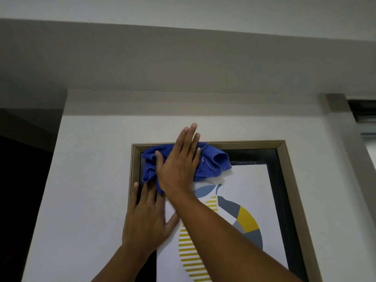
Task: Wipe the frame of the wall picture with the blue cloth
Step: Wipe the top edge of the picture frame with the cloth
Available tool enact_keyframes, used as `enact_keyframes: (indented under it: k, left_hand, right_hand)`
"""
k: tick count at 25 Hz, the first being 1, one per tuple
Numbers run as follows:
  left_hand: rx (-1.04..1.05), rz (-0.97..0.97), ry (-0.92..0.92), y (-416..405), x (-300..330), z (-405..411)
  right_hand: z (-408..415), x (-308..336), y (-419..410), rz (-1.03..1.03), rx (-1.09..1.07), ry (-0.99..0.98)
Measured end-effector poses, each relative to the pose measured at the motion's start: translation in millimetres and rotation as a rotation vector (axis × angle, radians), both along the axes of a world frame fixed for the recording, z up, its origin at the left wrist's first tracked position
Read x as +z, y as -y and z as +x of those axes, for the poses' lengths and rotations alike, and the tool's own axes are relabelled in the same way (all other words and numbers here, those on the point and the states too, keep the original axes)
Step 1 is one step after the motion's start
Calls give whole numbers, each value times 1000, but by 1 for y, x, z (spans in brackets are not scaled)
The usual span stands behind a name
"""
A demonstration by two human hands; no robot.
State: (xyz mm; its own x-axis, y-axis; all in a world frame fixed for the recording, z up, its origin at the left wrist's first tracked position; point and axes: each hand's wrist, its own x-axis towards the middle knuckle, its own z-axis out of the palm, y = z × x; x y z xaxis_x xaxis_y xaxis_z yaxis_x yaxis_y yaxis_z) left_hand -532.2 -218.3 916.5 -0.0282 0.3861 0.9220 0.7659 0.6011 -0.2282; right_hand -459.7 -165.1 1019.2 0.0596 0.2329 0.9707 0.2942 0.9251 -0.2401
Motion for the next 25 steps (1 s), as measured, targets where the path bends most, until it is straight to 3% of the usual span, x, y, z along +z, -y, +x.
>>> enact_keyframes:
  k: [5, 9, 14, 17, 23, 25]
  left_hand:
    - [-9, 13, -56, 16, -3, -11]
    - [-32, -12, -77, 21, -7, -16]
    - [-62, -20, -68, 22, -5, -12]
    - [-81, -26, -50, 22, -3, -11]
    - [-131, -46, -38, 22, -5, -18]
    - [-149, -29, -15, 21, -5, -19]
  right_hand:
    - [52, -8, -60, -29, -120, -17]
    - [111, -6, -119, -268, -236, -127]
    - [98, -7, -107, -509, -261, -157]
    - [71, -5, -72, -497, -208, -127]
    - [-25, -7, 33, -269, -36, -8]
    - [-33, -1, 36, -230, -78, -13]
